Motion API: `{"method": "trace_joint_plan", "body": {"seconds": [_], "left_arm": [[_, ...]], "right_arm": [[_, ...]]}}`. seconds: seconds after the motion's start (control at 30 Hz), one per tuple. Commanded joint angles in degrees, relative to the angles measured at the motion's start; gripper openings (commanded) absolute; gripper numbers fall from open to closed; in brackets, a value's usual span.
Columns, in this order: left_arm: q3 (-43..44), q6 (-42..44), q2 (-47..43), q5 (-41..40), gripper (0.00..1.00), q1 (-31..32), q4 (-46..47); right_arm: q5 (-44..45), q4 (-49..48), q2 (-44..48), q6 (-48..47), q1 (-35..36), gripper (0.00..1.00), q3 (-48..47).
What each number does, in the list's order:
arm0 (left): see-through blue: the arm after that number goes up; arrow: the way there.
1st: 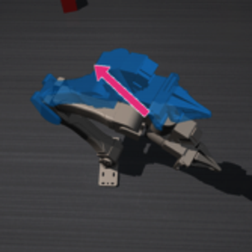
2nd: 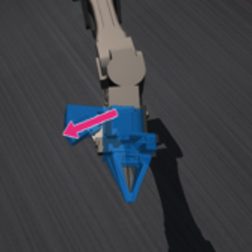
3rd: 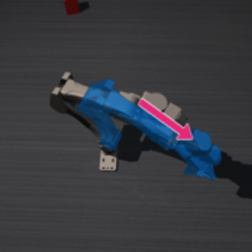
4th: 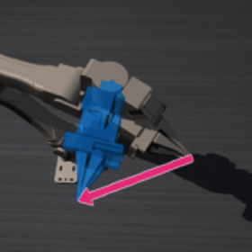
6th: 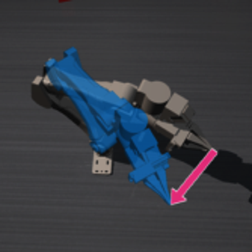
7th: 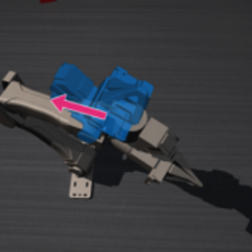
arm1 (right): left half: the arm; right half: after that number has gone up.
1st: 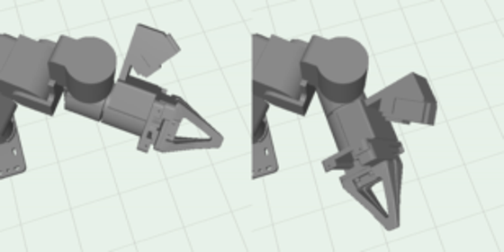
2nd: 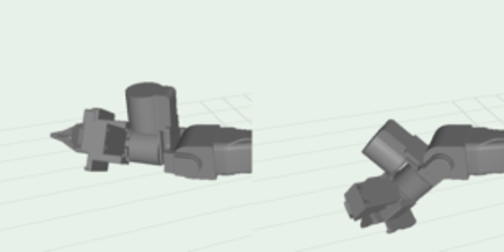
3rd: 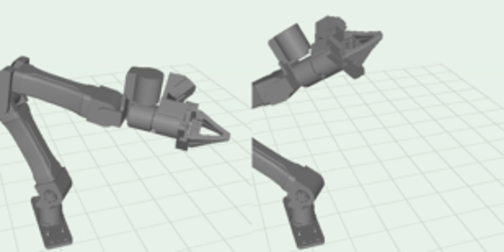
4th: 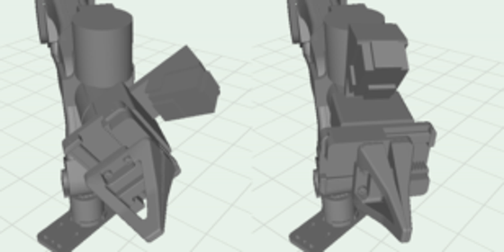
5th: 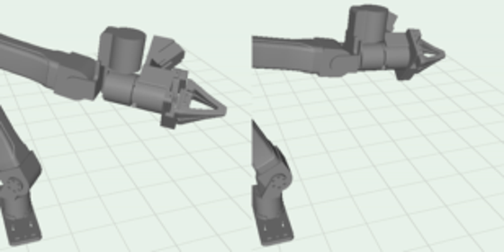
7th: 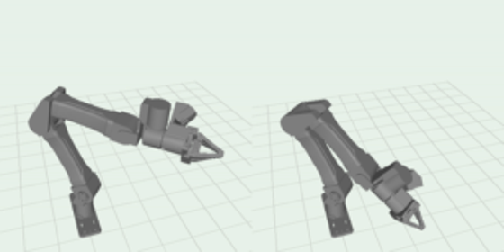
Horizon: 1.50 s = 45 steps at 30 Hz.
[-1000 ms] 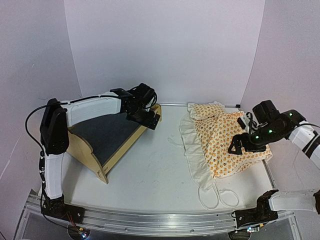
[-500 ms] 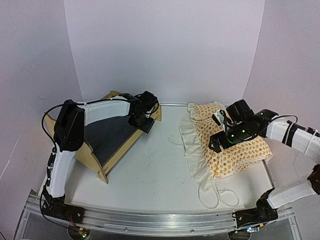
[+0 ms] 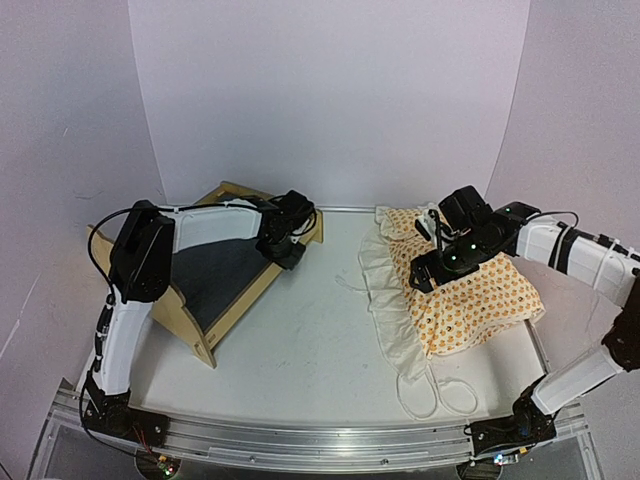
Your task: Set up the pet bed
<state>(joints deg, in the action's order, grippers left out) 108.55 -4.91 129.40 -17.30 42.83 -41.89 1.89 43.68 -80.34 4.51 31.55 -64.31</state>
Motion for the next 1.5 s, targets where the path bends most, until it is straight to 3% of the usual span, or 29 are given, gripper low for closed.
{"method": "trace_joint_plan", "body": {"seconds": [0.0, 0.2, 0.4, 0.47, 0.57, 0.67, 0.87, 1.03, 1.33, 1.47], "left_arm": [[-6.4, 2.7, -6.2, 4.5, 0.23, 5.7, 1.8], [-15.7, 3.5, -12.2, 4.3, 0.20, 15.1, 4.0], [-22.2, 4.5, -16.7, 7.8, 0.24, 22.9, 4.9], [-23.1, 3.7, -17.8, 8.1, 0.31, 23.7, 4.7], [-24.4, 2.1, -21.7, 6.6, 0.56, 23.8, 4.2], [-23.3, -0.4, -26.7, 6.6, 0.71, 23.7, 3.1], [-20.3, -7.0, -38.2, 7.8, 0.82, 23.6, -0.7], [-20.6, -15.3, -47.2, 5.2, 0.85, 20.7, -5.3], [-26.0, -24.7, -62.1, 4.3, 0.91, 11.1, -9.1], [-25.2, -25.7, -63.3, 4.3, 0.94, 8.7, -9.7]], "right_arm": [[1.6, 3.5, -3.6, 0.7, 0.1, 0.98, -7.4], [3.1, 10.7, -12.2, 0.1, -0.1, 0.98, -17.6], [0.2, 12.5, -20.4, 1.5, -0.1, 0.98, -26.1], [-3.5, 12.7, -22.8, 1.8, -0.1, 0.98, -28.9], [-8.6, 12.9, -26.4, 2.1, -0.1, 0.98, -33.0], [-10.8, 12.9, -30.1, 2.2, 0.2, 0.98, -37.3], [-7.1, 12.9, -37.2, 0.8, 1.6, 0.92, -43.4], [-2.3, 12.9, -42.5, 1.5, 1.8, 0.79, -47.9], [-0.8, 12.3, -49.2, 3.5, 2.8, 0.39, -54.2], [3.8, 12.3, -50.2, 8.1, 3.4, 0.19, -55.0]]}}
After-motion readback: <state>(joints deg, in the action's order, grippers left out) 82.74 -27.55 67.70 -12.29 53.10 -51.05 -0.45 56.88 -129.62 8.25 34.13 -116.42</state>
